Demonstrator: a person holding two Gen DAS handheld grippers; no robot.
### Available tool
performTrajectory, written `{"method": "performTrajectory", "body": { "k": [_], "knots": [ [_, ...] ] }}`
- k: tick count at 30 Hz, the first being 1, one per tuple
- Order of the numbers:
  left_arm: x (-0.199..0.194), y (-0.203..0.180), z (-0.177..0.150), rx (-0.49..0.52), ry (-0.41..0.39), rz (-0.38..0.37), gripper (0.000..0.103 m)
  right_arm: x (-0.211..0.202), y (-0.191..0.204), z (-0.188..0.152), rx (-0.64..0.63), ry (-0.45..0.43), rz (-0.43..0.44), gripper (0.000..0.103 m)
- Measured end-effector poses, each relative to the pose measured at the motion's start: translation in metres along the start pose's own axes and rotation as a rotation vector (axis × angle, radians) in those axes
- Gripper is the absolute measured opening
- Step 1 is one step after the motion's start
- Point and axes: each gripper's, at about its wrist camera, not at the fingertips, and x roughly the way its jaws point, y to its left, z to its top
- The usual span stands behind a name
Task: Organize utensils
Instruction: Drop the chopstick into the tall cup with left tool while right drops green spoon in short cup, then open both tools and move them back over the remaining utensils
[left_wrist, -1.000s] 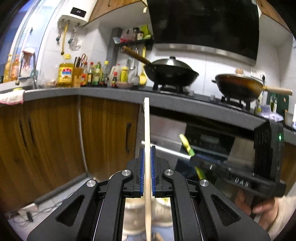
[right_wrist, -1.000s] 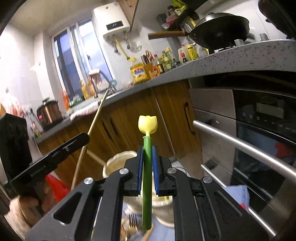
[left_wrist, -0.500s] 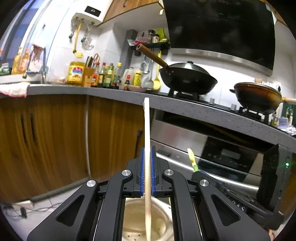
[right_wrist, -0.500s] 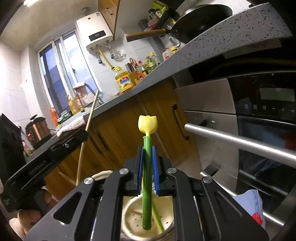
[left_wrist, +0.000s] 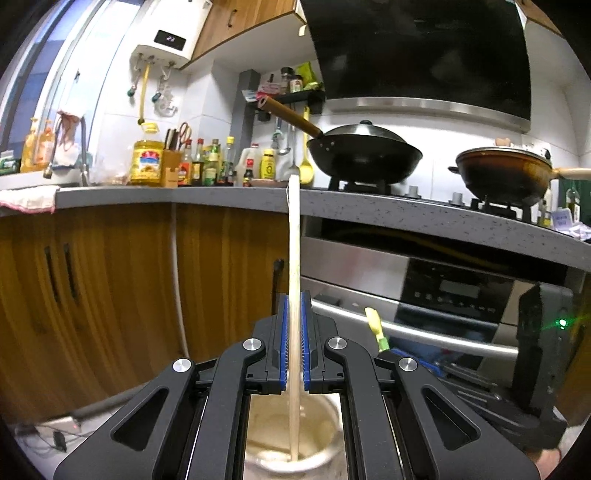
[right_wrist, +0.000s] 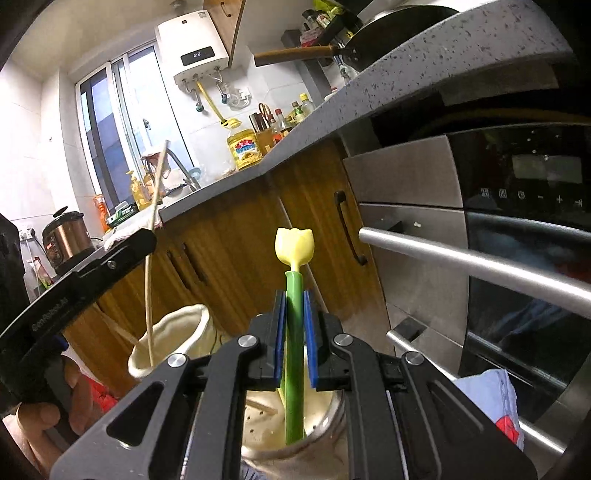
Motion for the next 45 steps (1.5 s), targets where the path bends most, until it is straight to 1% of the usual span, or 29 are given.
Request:
{"method": "performTrajectory", "body": {
  "k": [6, 9, 14, 18, 21, 31, 32, 34, 35, 36, 37, 38, 39, 40, 42, 43, 44, 45],
  "knots": [
    [-0.012, 0.006, -0.012, -0.017, 0.052, -0.024, 0.007, -0.011, 0.003, -0.006, -0.028, 0.013, 0.018, 0.010],
    [-0.016, 0.005, -0.020, 0.000, 0.080, -0.021, 0.007, -0.015, 0.004, -0.011, -0.048, 0.024, 0.013, 0.010],
    [-0.018, 0.000, -0.027, 0.027, 0.103, -0.029, 0.007, -0.017, 0.001, -0.016, -0.039, 0.054, 0.011, 0.010],
    [-0.014, -0.010, -0.031, 0.070, 0.135, -0.026, 0.007, -0.017, 0.002, -0.019, -0.050, 0.078, 0.003, 0.010],
    [-0.013, -0.014, -0.033, 0.087, 0.143, -0.024, 0.007, -0.019, 0.002, -0.021, -0.057, 0.082, 0.005, 0.010],
    [-0.013, -0.014, -0.034, 0.081, 0.153, -0.022, 0.008, -0.020, 0.006, -0.020, -0.078, 0.093, -0.006, 0.011],
    [-0.014, -0.014, -0.034, 0.078, 0.150, -0.027, 0.009, -0.021, 0.007, -0.020, -0.080, 0.094, -0.008, 0.013],
    [-0.016, -0.016, -0.033, 0.077, 0.147, -0.033, 0.011, -0.023, 0.009, -0.019, -0.087, 0.089, -0.006, 0.024],
    [-0.018, -0.016, -0.033, 0.079, 0.144, -0.036, 0.014, -0.026, 0.010, -0.018, -0.093, 0.083, -0.010, 0.036],
    [-0.020, -0.017, -0.032, 0.080, 0.141, -0.039, 0.015, -0.029, 0.011, -0.017, -0.097, 0.073, -0.012, 0.042],
    [-0.023, -0.018, -0.030, 0.082, 0.135, -0.041, 0.015, -0.032, 0.012, -0.017, -0.102, 0.070, -0.017, 0.043],
    [-0.027, -0.019, -0.029, 0.083, 0.130, -0.041, 0.017, -0.033, 0.012, -0.017, -0.106, 0.071, -0.023, 0.047],
    [-0.030, -0.019, -0.028, 0.081, 0.126, -0.042, 0.022, -0.035, 0.013, -0.017, -0.112, 0.077, -0.039, 0.054],
    [-0.033, -0.019, -0.027, 0.078, 0.122, -0.043, 0.026, -0.036, 0.014, -0.016, -0.115, 0.085, -0.051, 0.058],
    [-0.043, -0.019, -0.025, 0.072, 0.111, -0.044, 0.048, -0.041, 0.015, -0.017, -0.120, 0.099, -0.067, 0.073],
    [-0.048, -0.018, -0.024, 0.069, 0.105, -0.049, 0.053, -0.042, 0.016, -0.017, -0.123, 0.103, -0.079, 0.077],
    [-0.054, -0.018, -0.025, 0.065, 0.101, -0.054, 0.061, -0.045, 0.017, -0.017, -0.131, 0.109, -0.098, 0.083],
    [-0.058, -0.018, -0.025, 0.064, 0.100, -0.055, 0.065, -0.047, 0.019, -0.018, -0.137, 0.113, -0.110, 0.084]
  ]
}}
